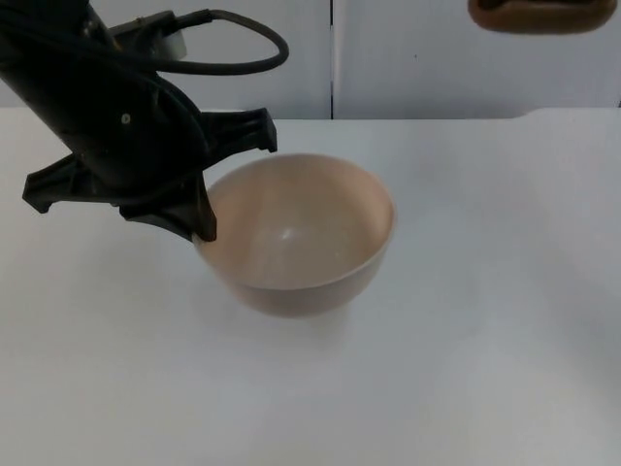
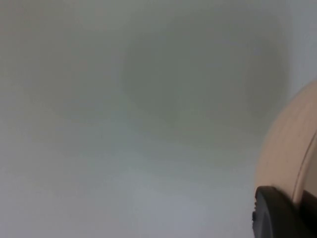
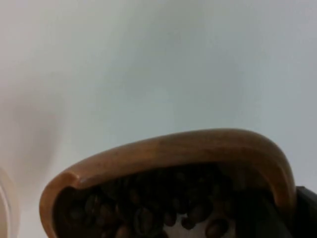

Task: Pick up the bowl with the left hand and pour the coffee beans from the cup into the bowl with the right hand.

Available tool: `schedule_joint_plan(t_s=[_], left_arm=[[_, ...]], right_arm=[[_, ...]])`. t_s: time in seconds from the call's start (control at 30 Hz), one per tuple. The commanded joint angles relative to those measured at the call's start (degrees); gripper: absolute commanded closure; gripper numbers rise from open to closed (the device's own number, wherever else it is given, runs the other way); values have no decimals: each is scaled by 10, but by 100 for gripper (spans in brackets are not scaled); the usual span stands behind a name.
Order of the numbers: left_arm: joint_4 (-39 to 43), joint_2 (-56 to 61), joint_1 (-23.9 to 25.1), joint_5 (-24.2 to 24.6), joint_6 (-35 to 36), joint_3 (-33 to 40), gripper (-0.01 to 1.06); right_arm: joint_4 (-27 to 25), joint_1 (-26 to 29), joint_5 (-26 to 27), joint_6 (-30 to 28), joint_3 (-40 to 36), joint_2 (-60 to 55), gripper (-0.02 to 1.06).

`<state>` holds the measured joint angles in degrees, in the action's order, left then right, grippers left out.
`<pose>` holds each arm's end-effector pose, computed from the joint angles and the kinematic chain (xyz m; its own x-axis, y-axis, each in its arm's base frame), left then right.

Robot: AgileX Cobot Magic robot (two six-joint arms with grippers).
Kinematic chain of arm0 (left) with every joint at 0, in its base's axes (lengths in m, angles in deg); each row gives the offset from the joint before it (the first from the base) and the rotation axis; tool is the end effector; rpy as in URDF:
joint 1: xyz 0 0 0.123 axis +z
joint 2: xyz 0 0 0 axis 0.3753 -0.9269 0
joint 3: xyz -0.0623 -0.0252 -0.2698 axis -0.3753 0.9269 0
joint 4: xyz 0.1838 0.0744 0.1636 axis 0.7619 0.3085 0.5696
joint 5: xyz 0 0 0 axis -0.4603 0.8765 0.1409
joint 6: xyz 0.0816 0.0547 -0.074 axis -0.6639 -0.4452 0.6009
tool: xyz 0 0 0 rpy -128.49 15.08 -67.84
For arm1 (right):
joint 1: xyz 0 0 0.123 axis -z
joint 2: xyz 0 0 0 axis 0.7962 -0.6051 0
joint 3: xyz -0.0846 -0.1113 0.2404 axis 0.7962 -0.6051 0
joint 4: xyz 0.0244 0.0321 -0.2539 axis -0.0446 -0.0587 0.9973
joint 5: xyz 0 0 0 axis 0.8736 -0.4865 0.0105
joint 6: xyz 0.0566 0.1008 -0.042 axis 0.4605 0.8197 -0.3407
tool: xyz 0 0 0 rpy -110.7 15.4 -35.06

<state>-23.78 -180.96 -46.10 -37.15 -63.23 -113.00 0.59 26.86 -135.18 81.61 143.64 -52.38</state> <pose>0.3069 -0.1558 0.1564 -0.9582 -0.1038 -0.2666 -0.0206 0.9545 -0.2975 0.3783 0.1644 0.3173 -0.8381 -0.3006 -0.4552 -0.2960 0.9515 -0.0834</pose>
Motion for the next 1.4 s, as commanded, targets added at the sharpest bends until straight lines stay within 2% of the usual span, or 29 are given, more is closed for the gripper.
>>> schedule_joint_plan(t_s=[0.0, 0.17, 0.43, 0.67, 0.77, 1.23, 1.37], left_arm=[[-7, 4, 2, -3, 3, 1, 105], [-7, 4, 2, -3, 3, 1, 105], [-7, 4, 2, -3, 3, 1, 105], [-7, 4, 2, -3, 3, 1, 105], [-7, 4, 2, -3, 3, 1, 105], [-10, 4, 2, -3, 3, 1, 105], [-16, 4, 2, -3, 3, 1, 105]], right_arm=[[6, -12, -7, -7, 8, 5, 104], [18, -43, -7, -7, 8, 5, 104], [88, -119, -7, 13, 8, 5, 104], [137, -166, 0, 34, 8, 5, 104], [173, -189, 8, 39, 8, 5, 104], [207, -208, 30, 38, 8, -44, 104], [248, -232, 36, 40, 8, -57, 104]])
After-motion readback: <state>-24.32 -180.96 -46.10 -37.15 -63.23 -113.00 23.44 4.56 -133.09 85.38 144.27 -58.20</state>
